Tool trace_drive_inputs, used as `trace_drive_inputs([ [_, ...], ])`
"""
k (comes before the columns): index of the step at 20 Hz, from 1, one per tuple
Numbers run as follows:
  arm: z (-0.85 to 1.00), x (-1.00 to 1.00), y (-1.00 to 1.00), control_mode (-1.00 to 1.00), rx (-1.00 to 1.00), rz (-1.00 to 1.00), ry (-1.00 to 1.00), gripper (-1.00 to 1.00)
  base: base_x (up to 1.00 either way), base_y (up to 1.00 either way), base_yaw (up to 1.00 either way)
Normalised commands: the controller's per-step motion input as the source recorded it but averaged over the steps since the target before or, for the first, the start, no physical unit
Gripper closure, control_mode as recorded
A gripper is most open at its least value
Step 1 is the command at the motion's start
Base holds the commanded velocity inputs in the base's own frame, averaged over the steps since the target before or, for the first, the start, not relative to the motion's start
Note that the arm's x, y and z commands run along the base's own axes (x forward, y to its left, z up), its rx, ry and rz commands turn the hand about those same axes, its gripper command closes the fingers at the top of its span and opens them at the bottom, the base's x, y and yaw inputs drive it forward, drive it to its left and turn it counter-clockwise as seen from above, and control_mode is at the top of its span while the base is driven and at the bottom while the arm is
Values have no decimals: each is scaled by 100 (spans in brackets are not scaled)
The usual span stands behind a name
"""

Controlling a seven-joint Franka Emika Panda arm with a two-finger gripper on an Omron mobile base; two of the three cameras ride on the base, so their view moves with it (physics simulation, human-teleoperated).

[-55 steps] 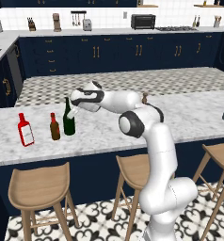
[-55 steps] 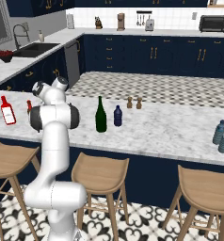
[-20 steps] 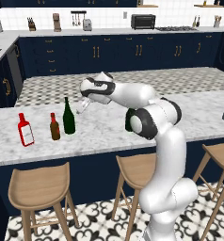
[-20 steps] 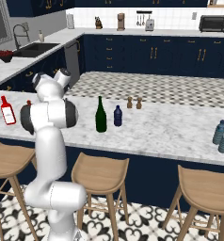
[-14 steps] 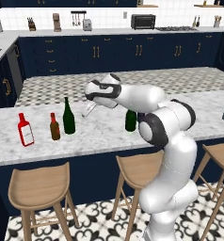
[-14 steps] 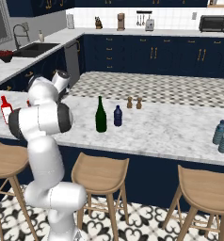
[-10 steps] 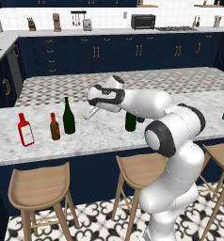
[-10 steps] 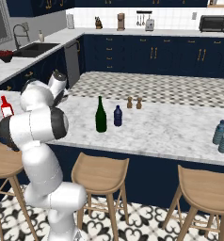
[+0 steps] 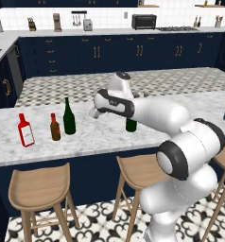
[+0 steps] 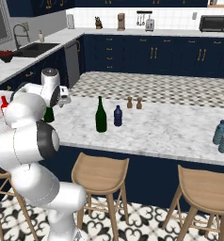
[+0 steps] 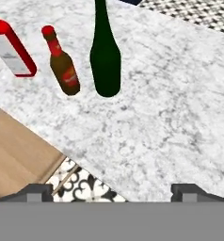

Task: Move the plastic bottles in the middle to the plastics group, and the glass bottles in the middle to the glass group.

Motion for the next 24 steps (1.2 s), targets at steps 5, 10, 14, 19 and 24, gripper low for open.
trace_drive_inputs([
  [5, 10, -28, -74, -100, -8, -41, 17, -100, 0, 0, 0],
  [10, 0, -15, -79, -100, -15, -39, 12, -100, 0, 0, 0],
  [14, 0, 0, -77, -100, -7, -35, -3, -100, 0, 0, 0],
  [19, 0, 0, -60, -100, 5, -11, -5, -100, 0, 0, 0],
  [24, 0, 26, -25, -100, 7, 1, -4, -100, 0, 0, 0],
])
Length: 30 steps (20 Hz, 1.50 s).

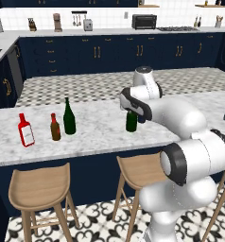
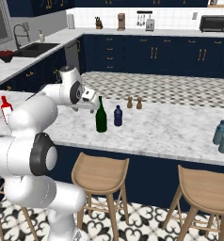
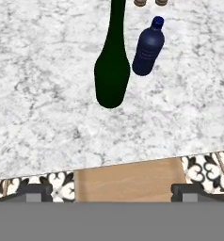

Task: Move the plastic bottles in the middle to the plastics group, and the glass bottles in the middle to the glass group.

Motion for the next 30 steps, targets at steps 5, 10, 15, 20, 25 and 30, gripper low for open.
trace_drive_inputs([
  [5, -7, 39, -3, -100, 0, 0, -7, -100, 0, 0, 0],
  [10, -4, 11, 0, -100, 0, 0, -15, -100, 0, 0, 0],
  [15, -3, 6, 0, -100, 0, 0, -19, -100, 0, 0, 0],
  [20, -14, 15, 0, -100, 0, 0, -18, -100, 0, 0, 0],
  [25, 0, 3, -17, -100, 0, 2, -2, -100, 0, 0, 0],
  [30, 0, 11, -26, -100, 0, 9, 6, -100, 0, 0, 0],
])
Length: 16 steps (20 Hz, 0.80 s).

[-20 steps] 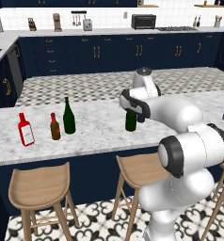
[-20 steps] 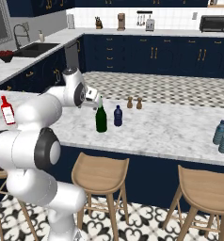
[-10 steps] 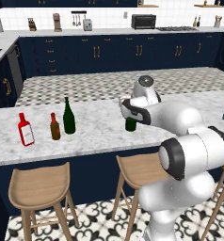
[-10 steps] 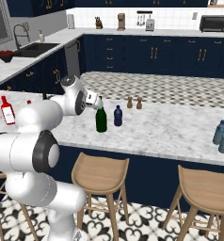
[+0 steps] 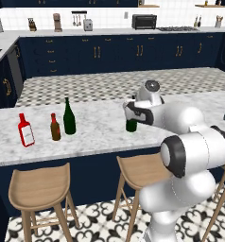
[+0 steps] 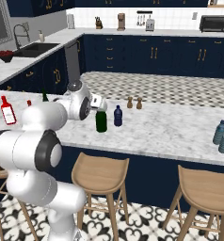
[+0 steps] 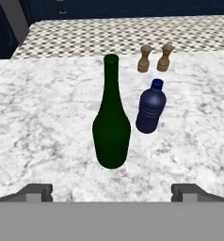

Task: Move the plastic bottles in the middle to the plastics group, and the glass bottles in the middle to the glass group.

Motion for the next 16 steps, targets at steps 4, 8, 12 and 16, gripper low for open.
trace_drive_inputs([
  [4, 0, 17, -2, -100, 0, 8, 0, -100, 0, 0, 0],
  [8, -2, 23, 5, -100, -1, 4, 2, -100, 0, 0, 0],
  [12, -14, 29, 0, -100, 0, 0, 0, -100, 0, 0, 0],
  [16, -17, 28, 0, -100, 0, 0, 1, -100, 0, 0, 0],
])
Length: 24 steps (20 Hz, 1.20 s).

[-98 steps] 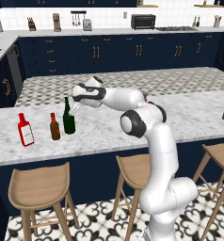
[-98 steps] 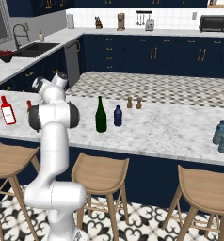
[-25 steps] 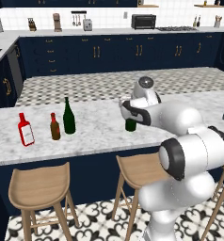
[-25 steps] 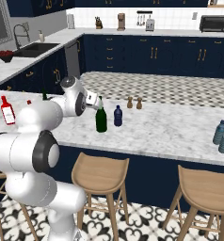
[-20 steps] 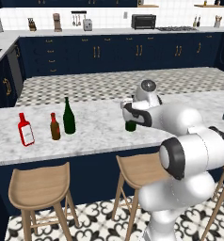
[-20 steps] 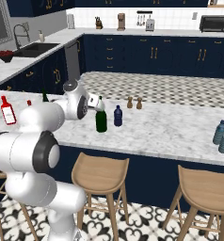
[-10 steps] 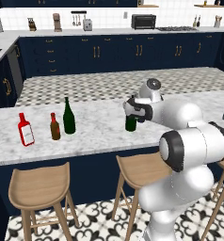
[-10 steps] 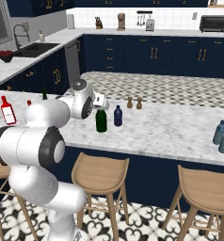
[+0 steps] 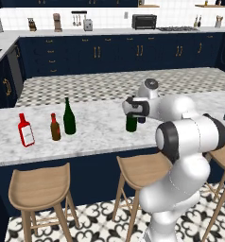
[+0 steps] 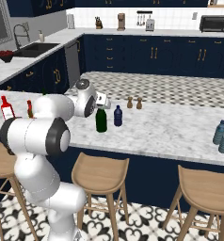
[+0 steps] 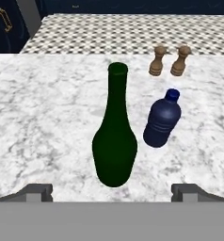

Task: Move the plastic bottles in the middle to the plastics group, and the glass bottles in the middle to the glass group.

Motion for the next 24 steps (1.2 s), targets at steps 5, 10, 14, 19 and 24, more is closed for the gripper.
trace_drive_inputs([
  [5, -22, 30, 0, -100, 0, 0, 2, -100, 0, 0, 0],
  [10, -14, 28, 0, -100, 0, 0, 0, -100, 0, 0, 0],
  [14, -6, 24, 0, -100, 0, 0, 0, -100, 0, 0, 0],
  [19, -16, 22, 0, -100, 0, 0, 0, -100, 0, 0, 0],
  [24, -25, 13, 0, -100, 0, 0, 0, -100, 0, 0, 0],
])
